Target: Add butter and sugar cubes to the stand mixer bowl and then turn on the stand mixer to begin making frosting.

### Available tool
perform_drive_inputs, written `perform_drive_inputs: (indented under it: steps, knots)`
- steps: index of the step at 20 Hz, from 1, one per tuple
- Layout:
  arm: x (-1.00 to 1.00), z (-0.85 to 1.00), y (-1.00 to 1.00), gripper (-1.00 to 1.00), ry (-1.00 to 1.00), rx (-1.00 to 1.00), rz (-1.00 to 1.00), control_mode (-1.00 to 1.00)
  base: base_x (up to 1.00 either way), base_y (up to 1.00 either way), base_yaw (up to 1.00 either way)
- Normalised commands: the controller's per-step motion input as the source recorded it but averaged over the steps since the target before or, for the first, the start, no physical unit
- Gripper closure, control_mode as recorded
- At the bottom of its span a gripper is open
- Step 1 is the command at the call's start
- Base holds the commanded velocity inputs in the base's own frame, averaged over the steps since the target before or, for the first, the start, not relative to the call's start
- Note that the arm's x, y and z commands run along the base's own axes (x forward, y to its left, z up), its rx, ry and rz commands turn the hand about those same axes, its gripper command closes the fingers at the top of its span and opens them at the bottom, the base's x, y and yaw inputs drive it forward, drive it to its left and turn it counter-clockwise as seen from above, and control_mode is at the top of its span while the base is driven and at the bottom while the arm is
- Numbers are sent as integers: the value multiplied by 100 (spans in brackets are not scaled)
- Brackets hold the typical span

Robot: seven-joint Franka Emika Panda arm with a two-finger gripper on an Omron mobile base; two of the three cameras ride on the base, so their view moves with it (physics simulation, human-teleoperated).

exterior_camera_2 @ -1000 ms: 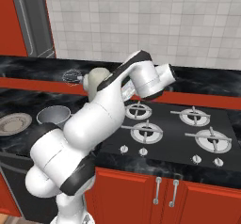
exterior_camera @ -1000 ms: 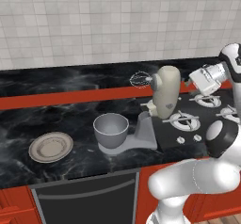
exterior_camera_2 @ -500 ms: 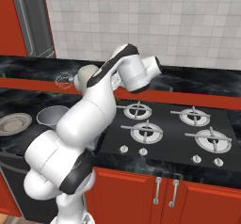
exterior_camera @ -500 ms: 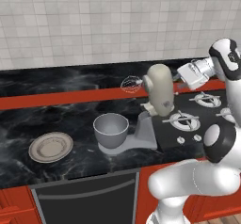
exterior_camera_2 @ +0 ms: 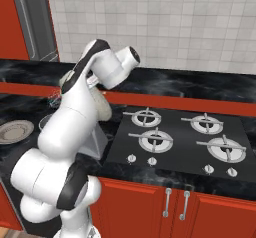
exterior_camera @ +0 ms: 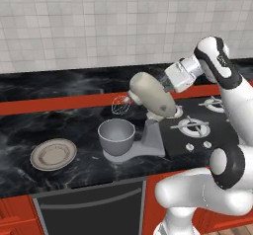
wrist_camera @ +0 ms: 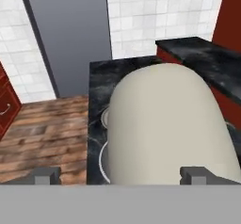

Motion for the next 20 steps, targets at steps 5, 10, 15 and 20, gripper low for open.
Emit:
perform_drive_inputs:
  steps: [5,10,15,20]
  knots:
    - [-26,-53,100,-100,5,-48,0,-100,0,0,0]
    - [-23,-94,98,-100,15,-61,-5,-100,0,0,0]
    - [-11,-100,83,-100,25,-64,-9,-100,0,0,0]
    - [-2,-100,57,-100,32,-60,-9,-100,0,0,0]
